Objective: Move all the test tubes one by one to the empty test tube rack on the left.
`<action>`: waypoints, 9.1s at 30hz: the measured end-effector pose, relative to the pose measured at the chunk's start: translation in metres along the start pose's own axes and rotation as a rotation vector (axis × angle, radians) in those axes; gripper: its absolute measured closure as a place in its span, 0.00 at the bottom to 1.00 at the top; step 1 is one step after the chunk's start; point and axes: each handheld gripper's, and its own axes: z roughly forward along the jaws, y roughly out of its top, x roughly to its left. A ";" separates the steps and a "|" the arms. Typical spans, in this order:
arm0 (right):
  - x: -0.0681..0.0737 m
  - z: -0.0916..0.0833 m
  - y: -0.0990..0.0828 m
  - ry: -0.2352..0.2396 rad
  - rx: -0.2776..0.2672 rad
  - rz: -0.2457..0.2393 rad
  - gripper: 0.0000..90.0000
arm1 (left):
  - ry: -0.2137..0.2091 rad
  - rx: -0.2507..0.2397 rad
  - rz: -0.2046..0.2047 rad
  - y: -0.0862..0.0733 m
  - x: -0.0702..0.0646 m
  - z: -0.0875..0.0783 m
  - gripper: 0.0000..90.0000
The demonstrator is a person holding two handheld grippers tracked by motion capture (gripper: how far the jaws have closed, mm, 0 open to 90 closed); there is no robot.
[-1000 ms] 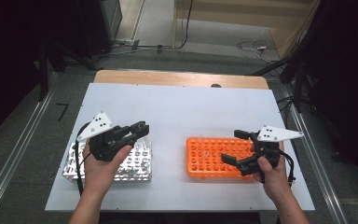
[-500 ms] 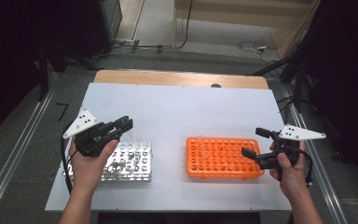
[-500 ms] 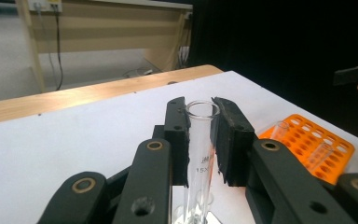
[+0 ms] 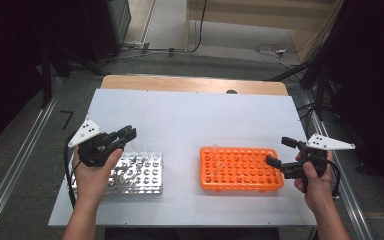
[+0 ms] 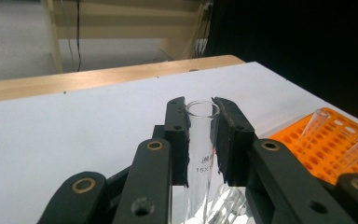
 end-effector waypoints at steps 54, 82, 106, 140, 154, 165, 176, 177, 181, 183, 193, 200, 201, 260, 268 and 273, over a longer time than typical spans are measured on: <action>0.031 0.024 0.008 0.069 -0.008 -0.038 0.00 | -0.101 0.077 -0.032 -0.017 -0.009 0.000 0.38; 0.076 0.085 -0.005 0.136 0.170 -0.074 0.27 | -0.258 0.079 0.012 -0.009 -0.058 0.016 0.00; 0.087 0.115 -0.024 0.117 0.288 -0.104 0.73 | -0.279 0.115 0.032 -0.014 -0.072 0.030 0.00; 0.095 0.096 -0.013 0.070 0.182 -0.119 0.82 | -0.296 0.126 0.052 -0.012 -0.086 0.032 0.00; 0.108 0.083 0.000 0.089 0.140 -0.157 0.82 | -0.331 0.134 0.076 -0.011 -0.100 0.037 0.00; 0.120 0.080 0.006 0.155 0.117 -0.155 0.82 | -0.383 0.127 0.088 -0.009 -0.116 0.040 0.04; 0.136 0.085 0.006 0.202 0.133 -0.188 0.82 | -0.424 0.126 0.118 -0.008 -0.138 0.043 0.35; 0.138 0.086 0.006 0.206 0.138 -0.191 0.82 | -0.428 0.125 0.126 -0.009 -0.140 0.043 0.37; 0.144 0.088 0.005 0.223 0.147 -0.210 0.82 | -0.442 0.113 0.140 -0.009 -0.147 0.043 0.48; 0.148 0.090 0.005 0.232 0.151 -0.215 0.82 | -0.448 0.113 0.149 -0.009 -0.149 0.043 0.52; 0.160 0.095 0.004 0.268 0.175 -0.236 0.82 | -0.452 0.126 0.186 -0.011 -0.156 0.044 0.69; 0.163 0.097 0.003 0.283 0.187 -0.240 0.82 | -0.452 0.139 0.211 -0.012 -0.156 0.045 0.80; 0.163 0.097 0.003 0.283 0.187 -0.238 0.82 | -0.451 0.138 0.211 -0.012 -0.156 0.045 0.80; 0.122 0.081 0.003 0.252 0.150 -0.185 0.00 | -0.239 0.027 0.154 0.013 -0.088 0.008 0.85; 0.110 0.078 0.002 0.223 0.140 -0.162 0.00 | -0.183 0.008 0.134 0.016 -0.069 -0.001 0.85; 0.104 0.076 0.001 0.211 0.134 -0.158 0.00 | -0.141 -0.004 0.128 0.018 -0.057 -0.009 0.85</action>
